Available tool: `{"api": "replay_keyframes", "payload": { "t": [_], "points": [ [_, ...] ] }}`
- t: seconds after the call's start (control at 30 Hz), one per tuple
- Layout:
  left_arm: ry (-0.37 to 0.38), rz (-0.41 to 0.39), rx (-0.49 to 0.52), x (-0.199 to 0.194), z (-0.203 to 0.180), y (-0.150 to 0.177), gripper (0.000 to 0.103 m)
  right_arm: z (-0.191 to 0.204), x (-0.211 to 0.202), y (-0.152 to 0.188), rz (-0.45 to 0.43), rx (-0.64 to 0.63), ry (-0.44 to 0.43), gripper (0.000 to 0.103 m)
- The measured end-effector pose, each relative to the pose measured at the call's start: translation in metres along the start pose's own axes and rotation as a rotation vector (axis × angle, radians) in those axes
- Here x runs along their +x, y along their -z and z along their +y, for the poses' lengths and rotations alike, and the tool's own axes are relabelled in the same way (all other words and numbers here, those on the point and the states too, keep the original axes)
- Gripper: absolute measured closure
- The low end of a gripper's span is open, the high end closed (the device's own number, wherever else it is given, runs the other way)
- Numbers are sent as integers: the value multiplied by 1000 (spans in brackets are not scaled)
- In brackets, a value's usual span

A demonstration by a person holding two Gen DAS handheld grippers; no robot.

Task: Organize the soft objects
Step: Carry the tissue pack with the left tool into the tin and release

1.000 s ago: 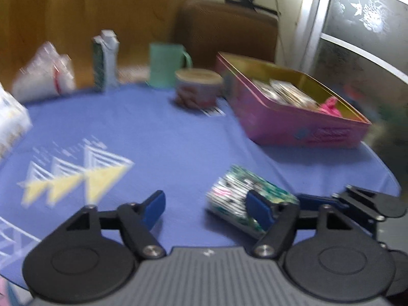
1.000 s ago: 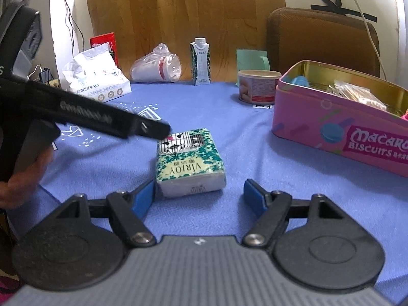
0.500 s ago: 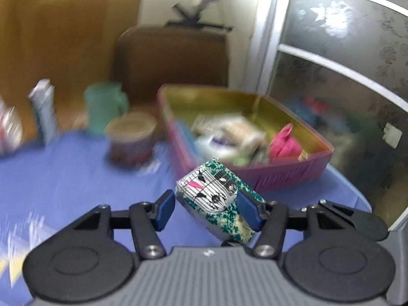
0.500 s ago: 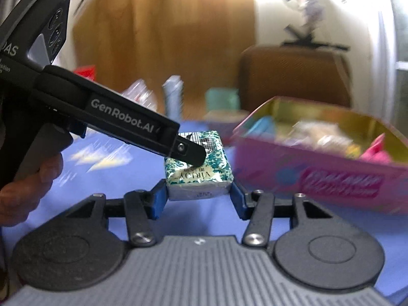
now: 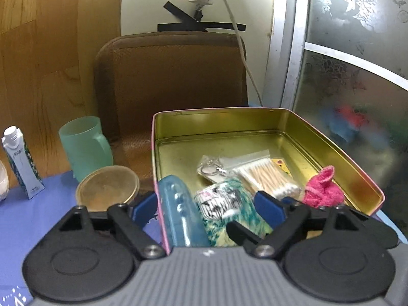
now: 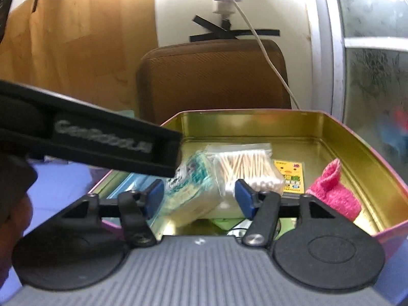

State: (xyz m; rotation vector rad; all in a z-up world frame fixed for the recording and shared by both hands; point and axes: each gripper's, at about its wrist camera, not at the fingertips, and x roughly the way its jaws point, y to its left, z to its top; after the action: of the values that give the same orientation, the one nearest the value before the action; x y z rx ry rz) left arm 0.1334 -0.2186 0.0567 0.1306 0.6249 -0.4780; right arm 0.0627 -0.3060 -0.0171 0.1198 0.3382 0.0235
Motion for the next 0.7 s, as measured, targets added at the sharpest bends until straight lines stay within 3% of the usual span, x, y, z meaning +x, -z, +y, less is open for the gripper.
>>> {"api": "replay_keyframes", "payload": {
  "t": [0.43, 0.7],
  "points": [
    [-59, -10, -18, -53, -2, 25, 13, -3, -87, 26, -171, 52, 48, 29],
    [-59, 10, -17, -90, -9, 60, 10, -23, -115, 41, -113, 197, 34, 29]
  ]
}}
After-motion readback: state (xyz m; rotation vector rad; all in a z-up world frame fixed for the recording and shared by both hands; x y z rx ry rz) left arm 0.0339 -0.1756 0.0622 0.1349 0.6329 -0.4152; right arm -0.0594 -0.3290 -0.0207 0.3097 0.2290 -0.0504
